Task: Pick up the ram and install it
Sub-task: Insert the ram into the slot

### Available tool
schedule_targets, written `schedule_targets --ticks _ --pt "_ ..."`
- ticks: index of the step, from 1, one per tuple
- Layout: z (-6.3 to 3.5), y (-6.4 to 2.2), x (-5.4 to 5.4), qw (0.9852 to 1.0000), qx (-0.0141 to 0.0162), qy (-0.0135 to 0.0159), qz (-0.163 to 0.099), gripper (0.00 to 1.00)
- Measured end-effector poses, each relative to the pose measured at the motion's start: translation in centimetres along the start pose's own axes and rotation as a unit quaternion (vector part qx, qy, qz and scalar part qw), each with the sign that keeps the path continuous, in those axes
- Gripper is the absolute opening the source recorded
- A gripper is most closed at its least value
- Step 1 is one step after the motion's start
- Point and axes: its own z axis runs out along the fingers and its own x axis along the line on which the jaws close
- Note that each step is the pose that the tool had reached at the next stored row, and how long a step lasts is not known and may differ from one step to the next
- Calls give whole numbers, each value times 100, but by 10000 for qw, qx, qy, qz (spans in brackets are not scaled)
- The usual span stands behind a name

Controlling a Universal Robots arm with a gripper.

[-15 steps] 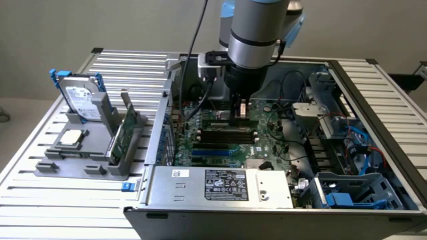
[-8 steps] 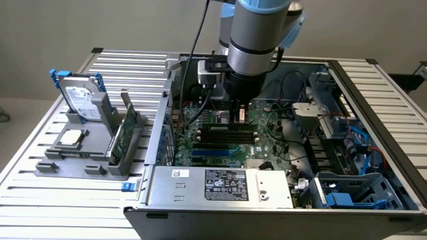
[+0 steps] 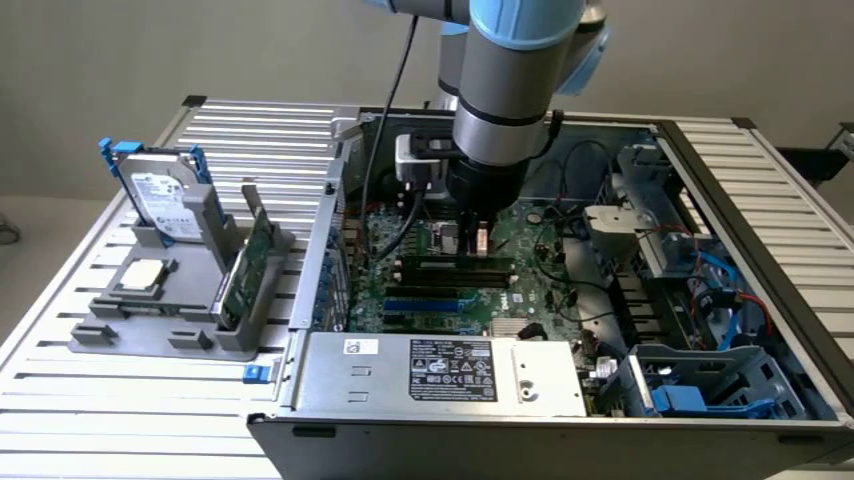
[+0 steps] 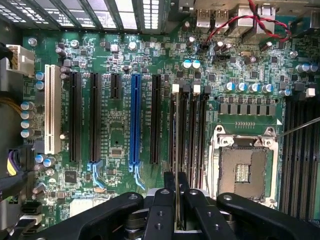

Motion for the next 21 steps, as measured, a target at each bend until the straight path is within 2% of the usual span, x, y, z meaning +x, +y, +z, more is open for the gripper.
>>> schedule_targets --ticks 8,14,21 --pt "109 -4 4 10000 -1 0 3 14" --pt "115 -4 5 10000 -23 -2 28 14" --pt "117 -4 5 10000 -23 -3 54 14"
